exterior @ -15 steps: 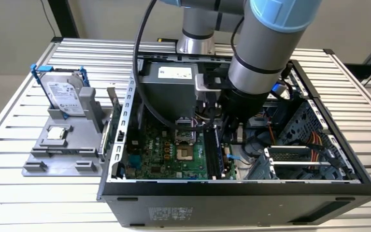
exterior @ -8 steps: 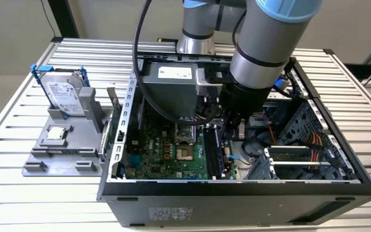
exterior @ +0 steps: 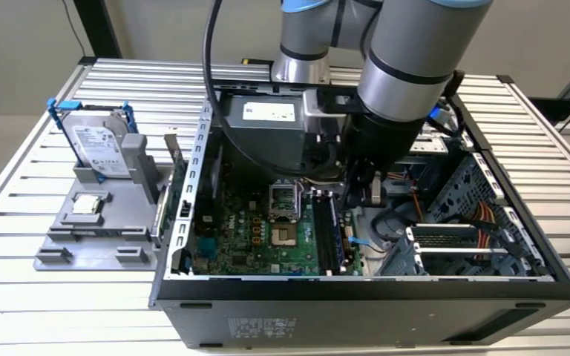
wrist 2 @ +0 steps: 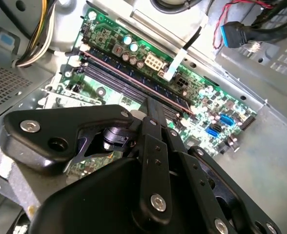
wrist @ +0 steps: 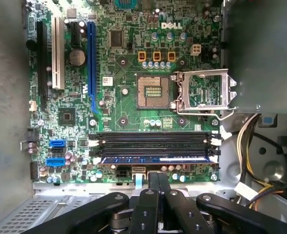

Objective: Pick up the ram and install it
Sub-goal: 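Press down the ram until it locks into place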

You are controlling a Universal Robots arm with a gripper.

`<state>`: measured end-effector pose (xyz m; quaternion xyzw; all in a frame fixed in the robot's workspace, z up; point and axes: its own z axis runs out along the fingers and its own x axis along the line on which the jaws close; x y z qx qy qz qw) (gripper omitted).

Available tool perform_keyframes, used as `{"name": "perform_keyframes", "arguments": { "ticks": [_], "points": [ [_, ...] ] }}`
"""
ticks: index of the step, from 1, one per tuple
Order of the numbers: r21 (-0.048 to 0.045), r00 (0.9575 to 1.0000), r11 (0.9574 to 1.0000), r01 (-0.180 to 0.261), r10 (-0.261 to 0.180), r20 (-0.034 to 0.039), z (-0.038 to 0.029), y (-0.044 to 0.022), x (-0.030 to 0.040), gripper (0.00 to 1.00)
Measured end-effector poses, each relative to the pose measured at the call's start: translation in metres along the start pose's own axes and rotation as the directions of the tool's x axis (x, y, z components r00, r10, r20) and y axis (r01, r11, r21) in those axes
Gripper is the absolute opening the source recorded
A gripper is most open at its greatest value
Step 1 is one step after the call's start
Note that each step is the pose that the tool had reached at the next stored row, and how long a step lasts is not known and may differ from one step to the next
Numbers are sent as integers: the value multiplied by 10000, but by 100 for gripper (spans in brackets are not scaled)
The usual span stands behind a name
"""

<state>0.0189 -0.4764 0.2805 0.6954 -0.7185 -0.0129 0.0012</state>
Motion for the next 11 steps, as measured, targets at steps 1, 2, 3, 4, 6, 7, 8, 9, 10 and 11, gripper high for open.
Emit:
{"name": "perform_keyframes", "arguments": {
  "ticks": [1,2,3,4,6,7,8,9,10,11],
  "points": [
    [0,10000,10000,0,0,-1,-19,0,0,0],
    [0,10000,10000,0,0,-2,-39,1,0,0],
    [0,10000,10000,0,0,-2,-55,1,-1,0],
    [0,10000,10000,0,0,-1,-66,1,-1,0],
    [-1,10000,10000,0,0,-1,-67,1,-1,0],
    [-2,10000,10000,0,0,-1,-67,1,-1,0],
    [-6,10000,10000,0,0,-2,-68,1,-1,0],
    [-8,10000,10000,0,0,-2,-68,1,-1,0],
    [-10,10000,10000,0,0,-3,-68,2,-1,0],
    [-11,10000,10000,0,0,-3,-68,2,-1,0]
  ]
}}
